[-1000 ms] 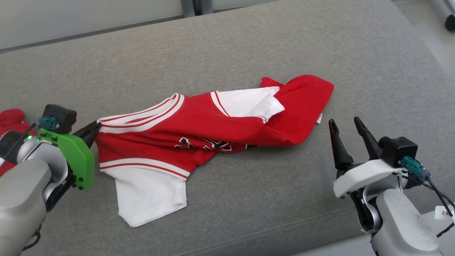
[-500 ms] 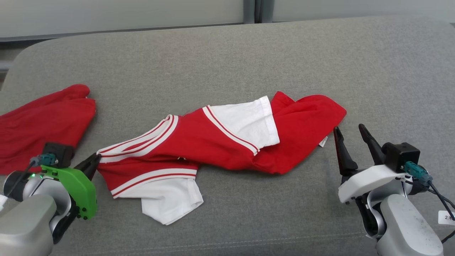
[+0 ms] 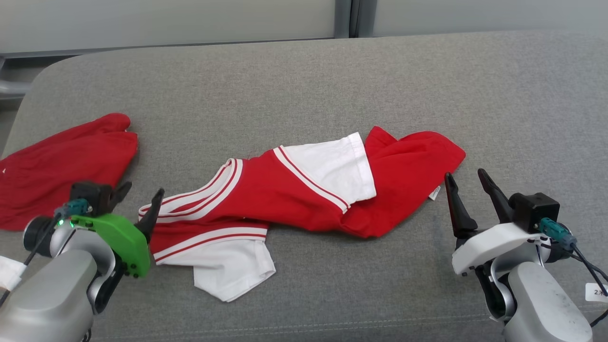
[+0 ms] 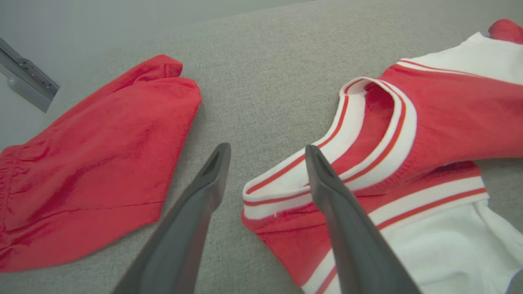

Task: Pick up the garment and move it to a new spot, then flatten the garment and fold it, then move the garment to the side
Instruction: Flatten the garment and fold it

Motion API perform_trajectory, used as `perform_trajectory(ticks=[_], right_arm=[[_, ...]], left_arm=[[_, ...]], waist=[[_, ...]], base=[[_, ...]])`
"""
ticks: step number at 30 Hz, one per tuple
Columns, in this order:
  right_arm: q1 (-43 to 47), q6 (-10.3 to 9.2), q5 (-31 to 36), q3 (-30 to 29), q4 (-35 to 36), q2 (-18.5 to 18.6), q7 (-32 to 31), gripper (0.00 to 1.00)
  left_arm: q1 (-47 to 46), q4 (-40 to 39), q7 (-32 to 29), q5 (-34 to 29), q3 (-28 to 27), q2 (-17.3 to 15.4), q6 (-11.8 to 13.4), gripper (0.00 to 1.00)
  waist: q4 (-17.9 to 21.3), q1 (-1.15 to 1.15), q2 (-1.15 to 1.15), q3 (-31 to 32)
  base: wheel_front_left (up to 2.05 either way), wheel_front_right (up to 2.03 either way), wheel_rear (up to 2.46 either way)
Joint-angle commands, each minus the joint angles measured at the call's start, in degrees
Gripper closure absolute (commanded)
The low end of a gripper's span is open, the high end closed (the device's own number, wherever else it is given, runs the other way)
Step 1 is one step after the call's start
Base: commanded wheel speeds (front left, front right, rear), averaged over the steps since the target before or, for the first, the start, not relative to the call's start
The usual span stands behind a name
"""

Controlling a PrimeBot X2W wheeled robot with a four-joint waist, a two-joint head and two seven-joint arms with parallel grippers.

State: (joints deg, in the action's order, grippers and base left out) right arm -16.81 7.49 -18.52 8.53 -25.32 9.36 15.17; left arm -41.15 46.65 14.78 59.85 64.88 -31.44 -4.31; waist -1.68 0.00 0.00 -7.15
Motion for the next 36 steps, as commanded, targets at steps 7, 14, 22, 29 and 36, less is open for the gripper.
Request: perform_trajectory(ticks=[7,14,22,29,36], right_arm=[[1.37,0.0,-0.2,-0.25,0.12,-0.26,0.13,0.0],[1.69,0.0,-0.58,-0.03,0.13,0.0,0.12,0.0],[1.83,0.0,-1.49,1.66,-0.68,0.85,0.12,0.0],[1.36,0.0,-2.65,2.9,-2.02,1.25,0.12,0.0],[0.6,-0.01,-4.35,5.23,-3.42,1.69,-0.04,0.0]], left_arm=[[8.66,-14.28,0.29,-12.28,-18.01,-0.37,6.44,0.0],[20.92,-26.85,0.31,-24.4,-35.28,4.29,9.78,0.0],[29.72,-33.86,0.3,-33.48,-47.73,10.21,8.78,0.0],[35.96,-37.62,0.31,-39.94,-56.84,16.17,7.04,0.0],[38.84,-35.56,0.31,-43.74,-63.33,19.23,6.58,0.0]], waist=[[1.0,0.0,0.0,0.69],[1.28,0.0,0.0,1.09],[1.06,0.0,0.0,1.35],[0.51,0.0,0.0,1.2],[-0.1,0.0,0.0,1.6]], base=[[0.0,0.0,0.0],[0.0,0.0,0.0],[0.0,0.0,0.0],[0.0,0.0,0.0],[0.0,0.0,0.0]])
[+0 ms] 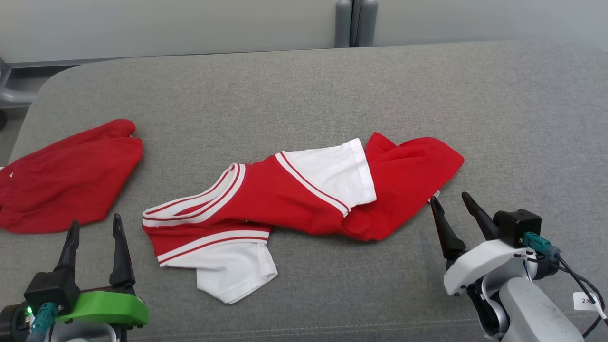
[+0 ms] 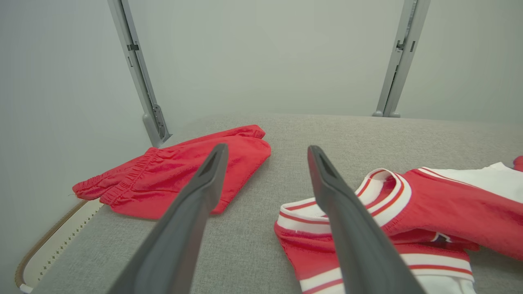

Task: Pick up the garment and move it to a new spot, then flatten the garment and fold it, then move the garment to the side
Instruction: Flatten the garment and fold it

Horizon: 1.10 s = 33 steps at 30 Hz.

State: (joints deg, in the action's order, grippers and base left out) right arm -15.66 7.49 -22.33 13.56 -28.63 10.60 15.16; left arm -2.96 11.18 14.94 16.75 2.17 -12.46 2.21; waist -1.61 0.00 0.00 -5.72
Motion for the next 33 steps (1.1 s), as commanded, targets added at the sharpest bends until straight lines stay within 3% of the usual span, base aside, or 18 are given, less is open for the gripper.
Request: perform_trajectory(ticks=[1,10,14,19,25,33], right_arm=[[-0.56,0.0,-0.73,0.61,-0.23,0.6,-0.12,0.0],[-0.33,0.0,-4.48,4.87,-0.49,2.68,-1.88,0.0],[0.3,0.0,-5.68,7.53,-0.62,2.9,-3.11,0.0],[0.82,-0.01,-7.9,12.68,0.33,4.13,-5.68,0.0],[0.56,-0.01,-9.96,17.98,1.54,5.98,-8.7,0.0],[-3.61,-0.02,-7.13,25.53,-0.2,7.7,-11.29,0.0]], left_arm=[[0.92,0.18,0.15,-1.03,-1.43,0.55,-0.29,0.0],[3.12,-5.03,0.16,-2.93,-11.2,5.51,-4.73,0.0],[4.23,-3.74,0.16,-4.58,-13.4,7.19,-6.0,0.0],[4.85,0.09,0.16,-8.18,-11.92,7.19,-7.38,0.0],[4.67,3.46,0.16,-8.24,-9.47,6.52,-8.83,0.0],[4.04,3.7,0.16,-8.46,-8.17,6.64,-9.35,0.0]], waist=[[-0.3,0.0,0.0,0.29],[-1.88,0.0,0.0,1.17],[-2.4,0.0,0.0,2.44],[-2.86,0.0,0.0,4.11],[-3.52,0.0,0.0,5.42],[-4.92,0.0,0.0,6.3]], base=[[0.0,0.0,0.0],[0.0,0.0,0.0],[0.0,0.0,0.0],[0.0,0.0,0.0],[0.0,0.0,0.0],[0.0,0.0,0.0]])
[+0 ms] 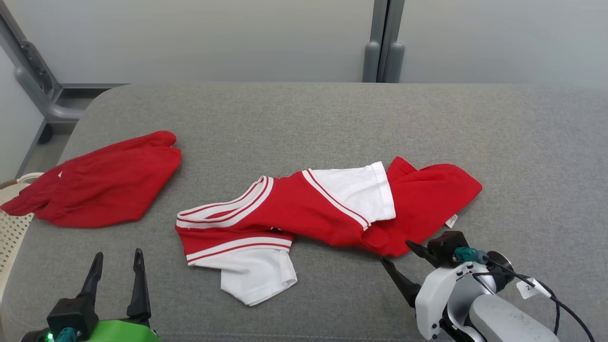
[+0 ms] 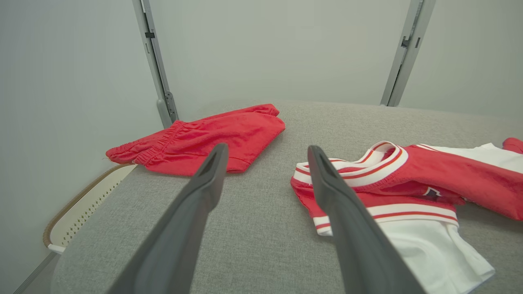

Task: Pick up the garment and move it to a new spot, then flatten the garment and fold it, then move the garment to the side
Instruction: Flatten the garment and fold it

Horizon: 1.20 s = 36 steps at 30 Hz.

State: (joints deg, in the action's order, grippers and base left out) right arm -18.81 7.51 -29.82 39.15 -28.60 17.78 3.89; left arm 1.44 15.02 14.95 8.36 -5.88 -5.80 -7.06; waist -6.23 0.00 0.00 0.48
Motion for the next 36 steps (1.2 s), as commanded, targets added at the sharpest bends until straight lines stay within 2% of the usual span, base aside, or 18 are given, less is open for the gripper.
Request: perform_trajectory(ticks=[1,10,14,15,16,17,21,26,30,32,36], right_arm=[[-1.14,-0.04,0.74,0.73,-0.98,0.44,-0.23,0.0],[-7.64,-0.04,1.28,8.08,-11.4,-1.08,0.11,0.0],[-10.45,-0.05,0.77,10.39,-17.23,-2.2,2.24,0.01],[-11.15,-0.05,1.13,10.78,-18.87,-2.56,2.96,0.27],[-11.71,-0.04,1.2,11.03,-20.45,-3.1,3.64,0.84],[-12.16,-0.04,1.19,11.29,-21.85,-3.7,4.35,1.0],[-13.89,-0.05,0.2,12.36,-25.72,-5.22,7.05,1.0],[-15.61,-0.05,-1.81,13.42,-26.74,-5.81,9.5,1.0],[-16.71,-0.05,-3.88,13.29,-25.0,-4.98,10.69,1.0],[-18.59,-0.05,-4.83,12.65,-21.99,-3.11,11.21,1.0],[-21.73,-0.05,-4.97,12.97,-20.33,-1.51,11.34,1.0]], left_arm=[[-0.59,-0.17,0.15,0.05,0.06,0.01,-0.14,0.0],[-1.34,-0.28,0.15,0.07,2.19,0.42,-0.33,0.0],[-1.66,-0.09,0.15,0.25,3.19,0.61,-0.4,0.0],[-1.7,-0.06,0.15,0.28,3.35,0.65,-0.4,0.0],[-1.71,-0.01,0.15,0.28,3.44,0.68,-0.41,0.0],[-1.71,0.07,0.15,0.3,3.58,0.69,-0.42,0.0],[-1.45,0.28,0.15,0.58,3.61,0.6,-0.43,0.0],[-1.27,0.25,0.15,0.62,3.59,0.74,-0.45,0.0],[-1.71,0.36,0.15,0.72,4.1,0.64,-0.44,0.0],[-1.85,0.02,0.15,0.78,4.03,0.52,-0.42,0.0],[-2.4,-0.07,0.15,0.81,4.39,0.59,-0.43,0.0]], waist=[[-0.58,0.0,0.0,0.12],[-3.08,0.0,0.0,-0.1],[-4.23,0.0,0.0,-0.5],[-4.43,0.0,0.0,-0.56],[-4.59,0.0,0.0,-0.57],[-4.78,0.0,0.0,-0.59],[-4.88,0.0,0.0,-0.59],[-4.08,0.0,0.0,-0.7],[-3.31,0.0,0.0,-0.68],[-2.42,0.0,0.0,-1.06],[-2.08,0.0,0.0,-1.74]], base=[[0.0,0.0,0.0],[0.0,0.0,0.0],[0.0,0.0,0.0],[0.0,0.0,0.0],[0.0,0.0,0.0],[0.0,0.0,0.0],[0.0,0.0,0.0],[0.0,0.0,0.0],[0.0,0.0,0.0],[0.0,0.0,0.0],[0.0,0.0,0.0]])
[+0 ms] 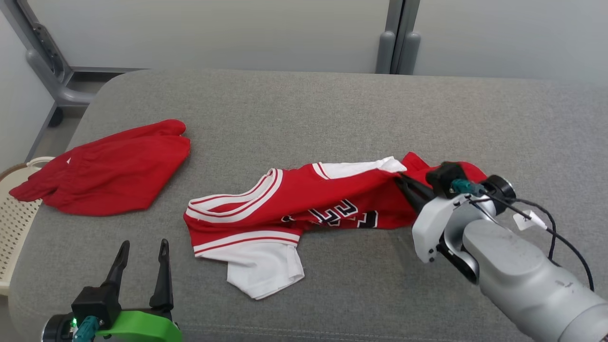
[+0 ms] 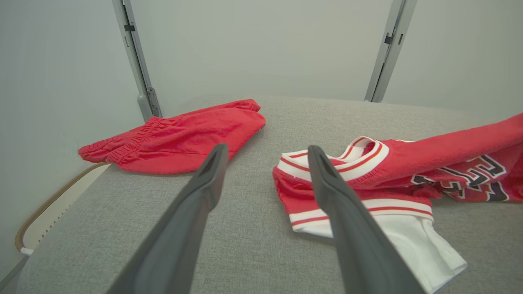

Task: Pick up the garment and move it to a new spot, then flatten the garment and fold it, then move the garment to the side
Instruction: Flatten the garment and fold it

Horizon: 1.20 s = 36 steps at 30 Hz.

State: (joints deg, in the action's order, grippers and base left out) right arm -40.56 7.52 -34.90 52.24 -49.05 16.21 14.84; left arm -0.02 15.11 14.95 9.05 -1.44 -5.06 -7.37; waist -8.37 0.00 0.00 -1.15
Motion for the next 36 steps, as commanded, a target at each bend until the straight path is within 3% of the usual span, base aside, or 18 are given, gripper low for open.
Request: perform_trajectory(ticks=[1,17,24,25,26,36], right_arm=[[-1.17,-0.06,-0.16,0.04,0.36,0.19,0.36,1.0],[-18.55,-0.06,-1.77,8.86,-10.31,0.12,-5.45,1.0],[-24.45,-0.07,-1.1,10.14,-19.12,0.16,-2.34,1.0],[-24.83,-0.07,-0.83,10.03,-20.4,-0.13,-1.83,0.85],[-25.16,-0.07,-0.73,9.95,-21.24,-0.44,-1.6,0.0],[-24.32,-0.07,-0.25,8.14,-24.03,-1.48,0.2,0.0]], left_arm=[[-1.05,-0.23,0.15,0.06,0.13,-0.08,-0.12,0.0],[-4.35,-0.39,0.15,0.19,4.46,1.19,-0.12,0.0],[-6.61,0.32,0.15,0.64,7.1,1.54,-0.12,0.0],[-6.76,0.33,0.15,0.68,7.31,1.57,-0.12,0.0],[-6.9,0.34,0.15,0.68,7.54,1.63,-0.12,0.0],[-7.04,0.55,0.15,0.6,6.9,1.84,-0.12,0.0]], waist=[[0.03,0.0,0.0,-0.33],[-5.24,0.0,0.0,-4.56],[-8.5,0.0,0.0,-7.12],[-8.7,0.0,0.0,-7.23],[-8.87,0.0,0.0,-7.32],[-7.34,0.0,0.0,-7.2]], base=[[0.0,0.0,0.0],[0.0,0.0,0.0],[0.0,0.0,0.0],[0.0,0.0,0.0],[0.0,0.0,0.0],[0.0,0.0,0.0]])
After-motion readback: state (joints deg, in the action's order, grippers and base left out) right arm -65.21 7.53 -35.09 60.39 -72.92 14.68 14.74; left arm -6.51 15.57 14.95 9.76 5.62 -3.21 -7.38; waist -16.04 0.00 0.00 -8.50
